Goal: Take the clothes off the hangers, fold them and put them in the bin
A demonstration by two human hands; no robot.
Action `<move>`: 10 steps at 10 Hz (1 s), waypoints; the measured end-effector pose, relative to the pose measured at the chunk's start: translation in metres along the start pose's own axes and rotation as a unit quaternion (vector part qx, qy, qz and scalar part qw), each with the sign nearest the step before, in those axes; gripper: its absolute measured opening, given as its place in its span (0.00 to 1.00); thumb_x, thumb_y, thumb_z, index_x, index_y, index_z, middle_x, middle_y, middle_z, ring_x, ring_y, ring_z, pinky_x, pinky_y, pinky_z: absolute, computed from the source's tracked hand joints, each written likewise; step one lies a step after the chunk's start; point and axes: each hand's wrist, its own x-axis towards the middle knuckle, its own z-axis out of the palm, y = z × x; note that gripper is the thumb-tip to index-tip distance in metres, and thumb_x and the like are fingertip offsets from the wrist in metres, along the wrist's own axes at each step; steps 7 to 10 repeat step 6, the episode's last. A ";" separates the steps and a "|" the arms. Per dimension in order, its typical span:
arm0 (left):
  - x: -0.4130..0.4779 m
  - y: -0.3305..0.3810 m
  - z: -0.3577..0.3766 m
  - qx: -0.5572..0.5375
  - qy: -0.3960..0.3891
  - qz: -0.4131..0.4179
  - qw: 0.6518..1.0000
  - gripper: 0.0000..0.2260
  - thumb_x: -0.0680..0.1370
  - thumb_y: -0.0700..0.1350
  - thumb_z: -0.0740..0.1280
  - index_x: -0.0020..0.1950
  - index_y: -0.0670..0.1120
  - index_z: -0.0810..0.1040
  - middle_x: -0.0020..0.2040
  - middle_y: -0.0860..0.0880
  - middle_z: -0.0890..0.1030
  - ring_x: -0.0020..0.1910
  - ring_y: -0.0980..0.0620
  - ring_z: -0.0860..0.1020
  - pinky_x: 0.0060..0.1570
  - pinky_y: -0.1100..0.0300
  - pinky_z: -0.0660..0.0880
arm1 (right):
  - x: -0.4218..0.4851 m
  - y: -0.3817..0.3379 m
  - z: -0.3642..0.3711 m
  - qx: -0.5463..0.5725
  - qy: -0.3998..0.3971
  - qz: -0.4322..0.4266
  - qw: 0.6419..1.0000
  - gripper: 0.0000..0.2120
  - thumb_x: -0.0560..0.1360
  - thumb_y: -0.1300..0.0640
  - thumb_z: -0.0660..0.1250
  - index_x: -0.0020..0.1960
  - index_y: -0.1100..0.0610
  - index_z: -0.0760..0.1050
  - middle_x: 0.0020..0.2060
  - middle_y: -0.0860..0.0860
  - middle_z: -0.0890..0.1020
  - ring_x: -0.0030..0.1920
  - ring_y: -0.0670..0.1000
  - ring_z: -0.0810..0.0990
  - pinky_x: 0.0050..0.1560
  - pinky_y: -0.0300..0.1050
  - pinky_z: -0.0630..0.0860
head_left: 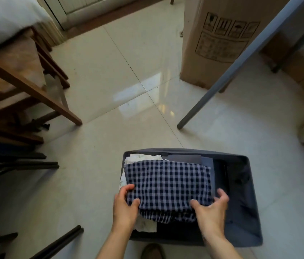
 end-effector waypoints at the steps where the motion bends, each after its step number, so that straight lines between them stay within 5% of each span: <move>1: -0.004 0.007 -0.002 0.185 0.076 0.080 0.977 0.20 0.75 0.41 0.72 0.62 0.57 0.73 0.57 0.53 0.65 0.58 0.54 0.69 0.60 0.57 0.73 | 0.004 0.005 -0.006 -0.205 0.030 -0.194 0.959 0.43 0.64 0.61 0.79 0.73 0.49 0.62 0.63 0.54 0.68 0.62 0.56 0.70 0.60 0.55 0.71; 2: 0.000 0.019 -0.003 0.376 0.020 0.173 0.910 0.29 0.78 0.44 0.67 0.75 0.60 0.61 0.63 0.54 0.63 0.62 0.55 0.65 0.65 0.59 0.65 | 0.013 0.000 -0.008 -0.373 0.006 -0.339 0.864 0.34 0.67 0.58 0.75 0.70 0.45 0.69 0.56 0.49 0.68 0.54 0.52 0.71 0.51 0.47 0.73; 3: 0.010 0.022 0.001 0.404 -0.053 0.158 0.900 0.31 0.80 0.42 0.62 0.78 0.59 0.52 0.69 0.53 0.61 0.68 0.54 0.62 0.69 0.58 0.61 | 0.021 -0.008 -0.005 -0.427 -0.062 -0.297 0.852 0.30 0.77 0.54 0.65 0.76 0.43 0.58 0.59 0.47 0.66 0.60 0.49 0.67 0.57 0.42 0.69; 5: 0.025 0.024 0.004 0.408 -0.142 0.078 0.898 0.33 0.79 0.40 0.62 0.79 0.57 0.51 0.71 0.50 0.60 0.70 0.49 0.62 0.72 0.52 0.62 | 0.033 -0.015 0.002 -0.450 -0.124 -0.249 0.849 0.29 0.80 0.54 0.60 0.77 0.45 0.52 0.63 0.49 0.65 0.65 0.51 0.65 0.63 0.44 0.65; 6: 0.008 0.032 -0.004 0.319 -0.093 0.055 0.941 0.30 0.78 0.41 0.64 0.78 0.55 0.57 0.69 0.48 0.61 0.69 0.48 0.64 0.71 0.52 0.64 | 0.025 -0.023 -0.020 -0.432 -0.093 -0.245 0.863 0.26 0.78 0.50 0.62 0.75 0.43 0.60 0.61 0.50 0.67 0.64 0.52 0.66 0.62 0.47 0.67; 10: 0.008 0.032 -0.004 0.319 -0.093 0.055 0.941 0.30 0.78 0.41 0.64 0.78 0.55 0.57 0.69 0.48 0.61 0.69 0.48 0.64 0.71 0.52 0.64 | 0.025 -0.023 -0.020 -0.432 -0.093 -0.245 0.863 0.26 0.78 0.50 0.62 0.75 0.43 0.60 0.61 0.50 0.67 0.64 0.52 0.66 0.62 0.47 0.67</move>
